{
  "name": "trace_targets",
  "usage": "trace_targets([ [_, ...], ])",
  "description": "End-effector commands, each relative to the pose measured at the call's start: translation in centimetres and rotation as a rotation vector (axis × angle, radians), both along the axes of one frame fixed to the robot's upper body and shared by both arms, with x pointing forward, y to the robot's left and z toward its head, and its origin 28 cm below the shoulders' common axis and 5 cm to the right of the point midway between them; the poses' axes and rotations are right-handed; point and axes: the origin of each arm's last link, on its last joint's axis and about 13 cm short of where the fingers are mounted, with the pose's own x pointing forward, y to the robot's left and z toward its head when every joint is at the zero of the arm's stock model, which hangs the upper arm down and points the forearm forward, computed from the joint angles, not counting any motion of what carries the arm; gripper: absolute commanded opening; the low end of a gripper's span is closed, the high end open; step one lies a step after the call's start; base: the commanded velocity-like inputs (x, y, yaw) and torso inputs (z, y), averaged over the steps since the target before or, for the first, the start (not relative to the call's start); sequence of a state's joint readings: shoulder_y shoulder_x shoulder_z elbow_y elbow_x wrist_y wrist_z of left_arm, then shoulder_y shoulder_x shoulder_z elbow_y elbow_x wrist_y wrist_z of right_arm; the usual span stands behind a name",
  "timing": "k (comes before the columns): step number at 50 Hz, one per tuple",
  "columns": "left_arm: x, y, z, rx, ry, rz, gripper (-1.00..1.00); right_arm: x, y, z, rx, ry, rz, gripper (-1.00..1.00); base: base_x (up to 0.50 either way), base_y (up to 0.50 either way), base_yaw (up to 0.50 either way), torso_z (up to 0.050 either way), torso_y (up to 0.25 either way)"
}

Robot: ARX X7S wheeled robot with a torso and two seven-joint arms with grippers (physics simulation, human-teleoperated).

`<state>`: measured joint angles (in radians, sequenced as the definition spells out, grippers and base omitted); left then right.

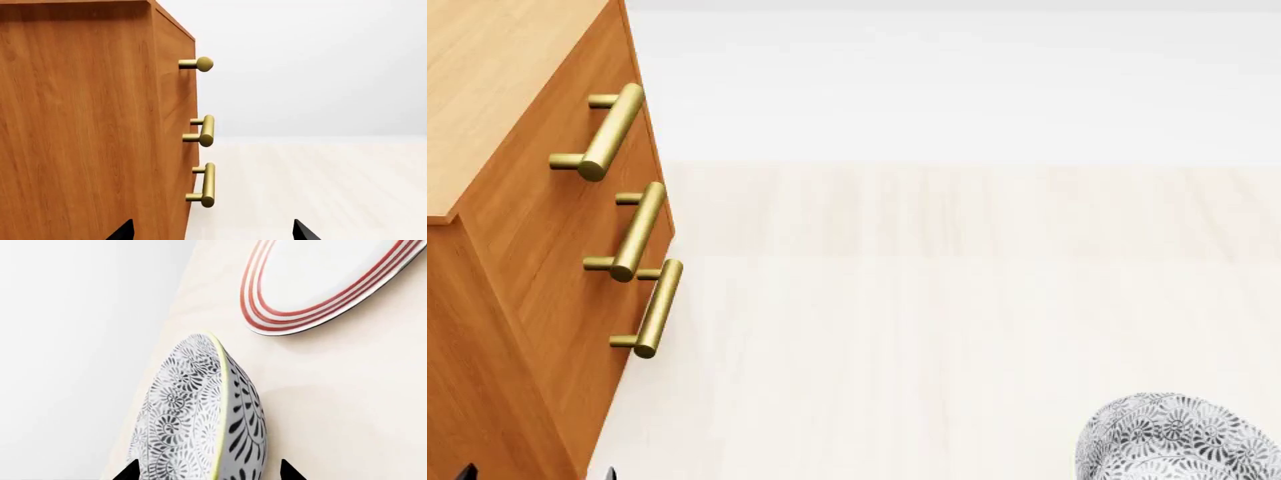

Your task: Put the bowl on top of the cabinet.

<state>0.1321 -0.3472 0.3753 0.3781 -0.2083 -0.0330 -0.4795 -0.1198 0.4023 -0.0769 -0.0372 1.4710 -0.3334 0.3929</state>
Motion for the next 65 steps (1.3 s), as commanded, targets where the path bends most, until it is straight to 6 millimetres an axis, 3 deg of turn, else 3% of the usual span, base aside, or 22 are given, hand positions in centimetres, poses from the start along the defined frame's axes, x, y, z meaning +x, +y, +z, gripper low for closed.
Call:
trace_targets([
  [1,0.1,0.1,0.0,0.023,-0.018,0.025,1.0,0.6,0.0,-0.2,-0.008,-0.006,0.009,1.0,0.0,0.0,0.0,0.0,0.0],
  [65,0.0,0.1,0.1,0.023,-0.022,0.022,1.0,1.6,-0.1,-1.0,-0.005,0.036,0.01,1.0,0.0,0.0,0.0,0.0,0.0],
])
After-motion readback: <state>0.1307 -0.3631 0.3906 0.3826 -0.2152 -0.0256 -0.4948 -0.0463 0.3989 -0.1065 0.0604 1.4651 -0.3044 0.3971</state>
